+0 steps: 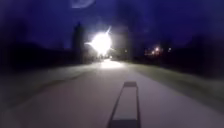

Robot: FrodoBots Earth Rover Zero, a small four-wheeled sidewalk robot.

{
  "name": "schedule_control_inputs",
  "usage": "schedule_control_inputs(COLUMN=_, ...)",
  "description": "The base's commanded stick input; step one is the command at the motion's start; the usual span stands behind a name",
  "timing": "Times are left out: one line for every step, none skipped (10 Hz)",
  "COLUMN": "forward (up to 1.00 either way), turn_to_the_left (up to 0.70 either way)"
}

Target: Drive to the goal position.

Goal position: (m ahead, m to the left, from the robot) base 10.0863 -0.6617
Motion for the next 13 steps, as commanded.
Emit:
schedule_control_inputs(forward=1.0, turn_to_the_left=0.0)
schedule_control_inputs(forward=1.0, turn_to_the_left=0.0)
schedule_control_inputs(forward=1.0, turn_to_the_left=0.0)
schedule_control_inputs(forward=1.0, turn_to_the_left=0.0)
schedule_control_inputs(forward=1.0, turn_to_the_left=0.0)
schedule_control_inputs(forward=1.0, turn_to_the_left=0.0)
schedule_control_inputs(forward=1.0, turn_to_the_left=0.0)
schedule_control_inputs(forward=1.0, turn_to_the_left=0.0)
schedule_control_inputs(forward=1.0, turn_to_the_left=0.0)
schedule_control_inputs(forward=1.0, turn_to_the_left=0.0)
schedule_control_inputs(forward=1.0, turn_to_the_left=0.0)
schedule_control_inputs(forward=1.0, turn_to_the_left=0.0)
schedule_control_inputs(forward=1.0, turn_to_the_left=0.0)
